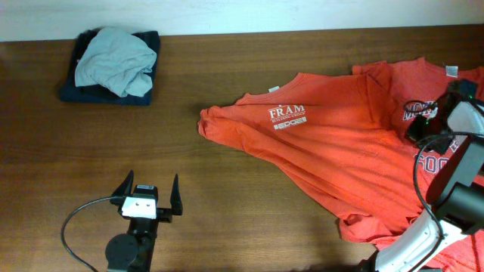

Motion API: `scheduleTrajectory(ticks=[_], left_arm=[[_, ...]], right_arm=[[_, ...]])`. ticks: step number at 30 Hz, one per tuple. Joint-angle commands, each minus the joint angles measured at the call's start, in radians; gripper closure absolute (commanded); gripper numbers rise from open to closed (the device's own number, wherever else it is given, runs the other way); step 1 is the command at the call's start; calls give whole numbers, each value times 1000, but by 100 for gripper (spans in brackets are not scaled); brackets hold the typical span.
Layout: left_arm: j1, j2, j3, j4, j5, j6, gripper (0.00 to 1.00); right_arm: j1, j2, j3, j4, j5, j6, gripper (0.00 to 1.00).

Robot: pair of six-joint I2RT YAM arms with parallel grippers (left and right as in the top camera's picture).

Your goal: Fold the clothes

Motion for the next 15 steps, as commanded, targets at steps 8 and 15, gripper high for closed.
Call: scheduleTrajectory(ticks=[8, 15], left_arm=[[-3, -5, -1, -5, -11, 15, 1], [-3, -5, -1, -5, -11, 15, 1]], right_arm=[[-179, 21, -82, 115, 59, -13, 96], [-321, 21, -61, 200, 34, -13, 96]])
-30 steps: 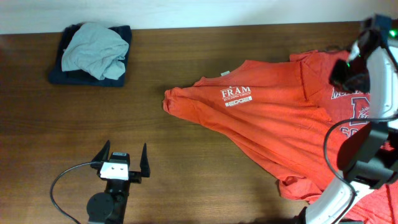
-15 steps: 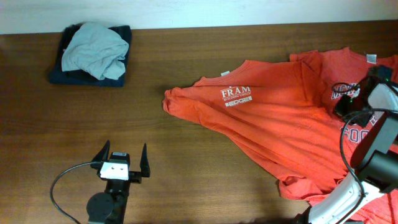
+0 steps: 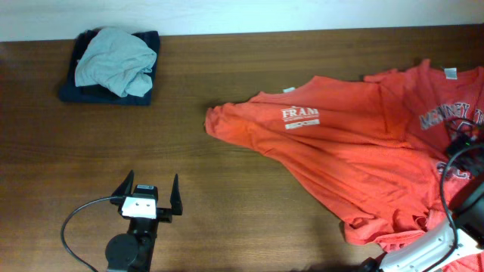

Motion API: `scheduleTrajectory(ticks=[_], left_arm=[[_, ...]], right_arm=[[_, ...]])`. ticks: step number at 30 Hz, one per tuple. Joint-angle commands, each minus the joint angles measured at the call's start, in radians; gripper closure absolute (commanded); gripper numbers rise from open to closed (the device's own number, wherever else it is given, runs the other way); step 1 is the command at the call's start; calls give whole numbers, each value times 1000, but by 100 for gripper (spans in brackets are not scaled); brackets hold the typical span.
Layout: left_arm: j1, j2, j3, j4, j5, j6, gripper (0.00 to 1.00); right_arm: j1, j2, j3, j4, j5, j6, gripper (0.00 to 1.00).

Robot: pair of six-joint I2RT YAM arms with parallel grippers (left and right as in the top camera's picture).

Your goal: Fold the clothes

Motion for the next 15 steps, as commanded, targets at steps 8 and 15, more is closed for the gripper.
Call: scheduleTrajectory(ticks=[8, 15], left_arm=[[-3, -5, -1, -5, -11, 16, 1], [-3, -5, -1, 82, 34, 16, 1]], right_arm=[[-19, 21, 29, 41, -101, -4, 96], [11, 19, 136, -19, -103, 39, 96]])
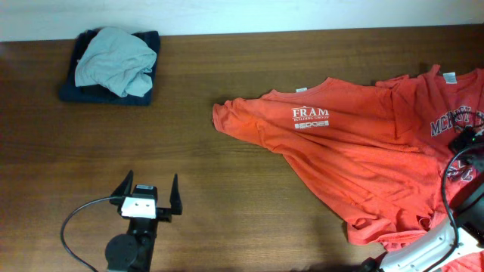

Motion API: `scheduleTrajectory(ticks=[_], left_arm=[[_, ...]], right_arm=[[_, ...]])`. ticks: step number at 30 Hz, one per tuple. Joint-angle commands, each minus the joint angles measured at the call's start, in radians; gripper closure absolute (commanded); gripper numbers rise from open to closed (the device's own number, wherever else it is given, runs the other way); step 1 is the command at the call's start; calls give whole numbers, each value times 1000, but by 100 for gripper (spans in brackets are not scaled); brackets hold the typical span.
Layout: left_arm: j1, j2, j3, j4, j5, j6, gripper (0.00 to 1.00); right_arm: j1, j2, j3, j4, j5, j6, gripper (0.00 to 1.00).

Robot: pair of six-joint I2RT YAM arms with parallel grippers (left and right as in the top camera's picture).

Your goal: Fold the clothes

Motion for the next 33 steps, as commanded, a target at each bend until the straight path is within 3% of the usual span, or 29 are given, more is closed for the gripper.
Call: scheduleTrajectory(ticks=[1, 3, 8, 14, 18, 22, 27, 29, 31, 33], left_arm=[[-3, -5, 0, 115, 75, 16, 1], [-3, 9, 37, 109, 136, 6, 1], [-3, 195, 291, -117, 164, -21, 1], [-3, 826, 807, -368, 286, 109, 1], [-4, 1281, 1186, -564, 312, 113, 1], [-4, 1614, 1442, -578, 322, 113, 1], [-5, 1851, 1543, -535, 520, 113, 1], [-17, 1928, 1543, -544, 544, 122, 6], [-30, 1973, 1543, -564, 544, 206, 10], [-51, 2019, 1543, -608, 539, 384, 11]], right_arm=[[12, 2, 127, -77, -14, 34, 96], [16, 3, 216, -184, -59, 34, 96], [29, 2, 383, -360, -143, 33, 96], [77, -5, 577, -618, -154, 0, 96], [109, -5, 602, -694, -155, -6, 96], [128, -5, 602, -743, -155, -7, 96], [134, -5, 602, -766, -151, -56, 96], [134, -5, 602, -763, -150, -56, 96], [134, -5, 602, -763, -142, -56, 96], [134, -5, 602, -762, -119, -55, 96]])
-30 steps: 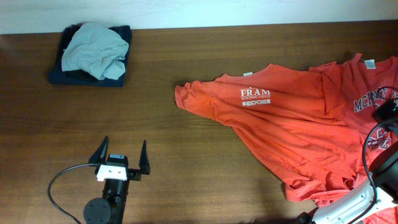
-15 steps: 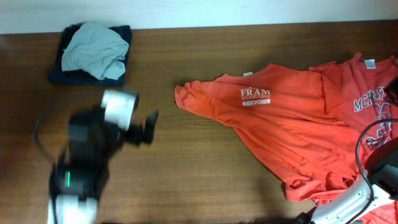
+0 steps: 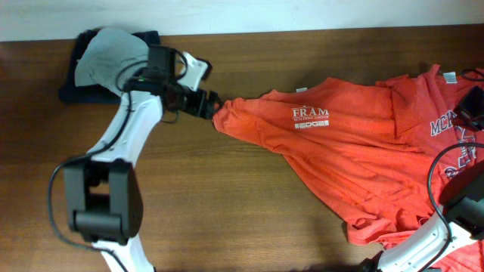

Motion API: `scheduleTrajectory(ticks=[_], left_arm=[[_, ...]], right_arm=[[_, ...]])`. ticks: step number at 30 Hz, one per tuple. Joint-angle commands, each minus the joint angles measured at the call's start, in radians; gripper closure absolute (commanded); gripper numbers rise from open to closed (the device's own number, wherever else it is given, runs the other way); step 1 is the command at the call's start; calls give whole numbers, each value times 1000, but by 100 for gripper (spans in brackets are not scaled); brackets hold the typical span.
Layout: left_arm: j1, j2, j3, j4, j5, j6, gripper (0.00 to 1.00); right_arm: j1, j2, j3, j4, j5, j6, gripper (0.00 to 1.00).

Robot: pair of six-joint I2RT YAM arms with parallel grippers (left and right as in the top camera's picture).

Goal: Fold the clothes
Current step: 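Reach the left gripper to the shirt's left sleeve and grasp it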

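An orange T-shirt (image 3: 340, 151) with white "FRAM" print lies spread and rumpled across the right half of the table. Its left sleeve tip (image 3: 221, 113) points left. My left gripper (image 3: 209, 105) is stretched far out to that sleeve tip, its fingers apart on either side of the cloth's edge. A second orange shirt (image 3: 439, 113) with white lettering lies partly under the first at the far right. My right gripper (image 3: 469, 106) is a dark shape over that shirt at the frame's edge; its fingers are not clear.
A folded stack (image 3: 106, 64), grey garment on a dark navy one, sits at the back left, partly behind my left arm. The right arm's white links and cable (image 3: 442, 227) rise at the lower right over the shirts' hem.
My left arm was parked at the front left with its gripper open; it now reaches across to the FRAM shirt's left sleeve tip. The right gripper sits farther back. The shirts lie as before.
The left arm stayed parked and open through all earlier moments. The right gripper was on the lettered shirt, and from moment to moment both orange shirts lay farther right. Now the shirts rest still and the left gripper is at the sleeve.
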Motion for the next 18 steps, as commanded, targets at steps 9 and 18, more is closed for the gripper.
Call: scheduleTrajectory(ticks=[9, 18], left_arm=[[-39, 74, 17, -2, -81, 420, 18], [-40, 179, 17, 76, -84, 515, 20]], right_arm=[[6, -13, 16, 0, 62, -14, 96], [6, -13, 16, 2, 88, -14, 95]])
